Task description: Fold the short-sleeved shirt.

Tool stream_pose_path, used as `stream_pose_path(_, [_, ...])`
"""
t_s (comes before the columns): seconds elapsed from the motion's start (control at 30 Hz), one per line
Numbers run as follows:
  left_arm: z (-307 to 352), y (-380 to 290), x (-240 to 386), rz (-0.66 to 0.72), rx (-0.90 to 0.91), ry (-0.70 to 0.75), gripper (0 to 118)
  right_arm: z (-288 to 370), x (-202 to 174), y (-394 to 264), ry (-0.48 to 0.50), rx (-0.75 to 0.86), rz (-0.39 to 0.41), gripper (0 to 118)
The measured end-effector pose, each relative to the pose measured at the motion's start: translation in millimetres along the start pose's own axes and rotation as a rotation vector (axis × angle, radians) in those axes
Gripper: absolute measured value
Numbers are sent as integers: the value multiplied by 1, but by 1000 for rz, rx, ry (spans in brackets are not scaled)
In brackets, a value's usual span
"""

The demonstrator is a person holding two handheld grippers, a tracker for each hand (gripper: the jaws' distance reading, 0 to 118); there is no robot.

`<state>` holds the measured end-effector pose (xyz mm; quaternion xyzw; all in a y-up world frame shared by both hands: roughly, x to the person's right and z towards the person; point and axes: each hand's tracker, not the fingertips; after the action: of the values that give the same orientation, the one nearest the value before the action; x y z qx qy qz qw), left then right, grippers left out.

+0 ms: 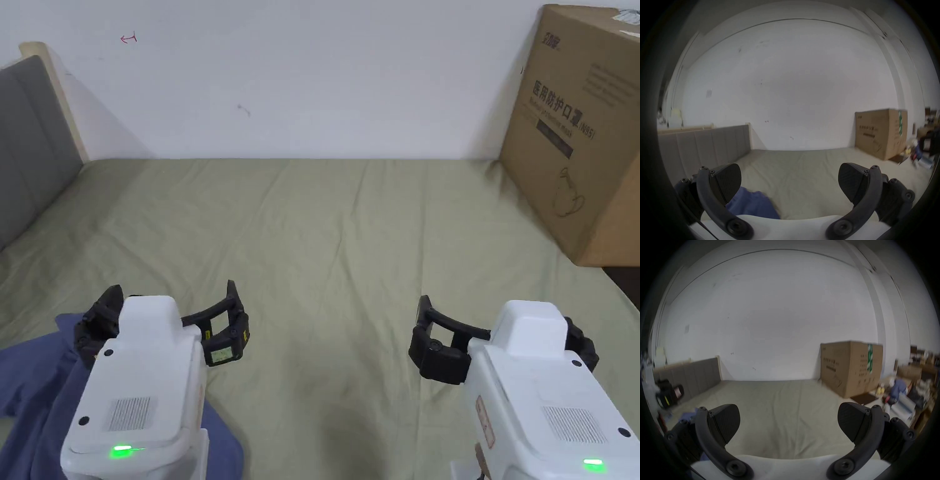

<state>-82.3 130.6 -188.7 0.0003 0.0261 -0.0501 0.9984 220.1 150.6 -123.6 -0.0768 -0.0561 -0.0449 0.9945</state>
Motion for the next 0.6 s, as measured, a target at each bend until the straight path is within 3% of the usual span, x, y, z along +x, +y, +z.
stream_pose_path(0.6, [2,-6,-6,21,-23,-35,118,1,-5,2,-33,11,80,117])
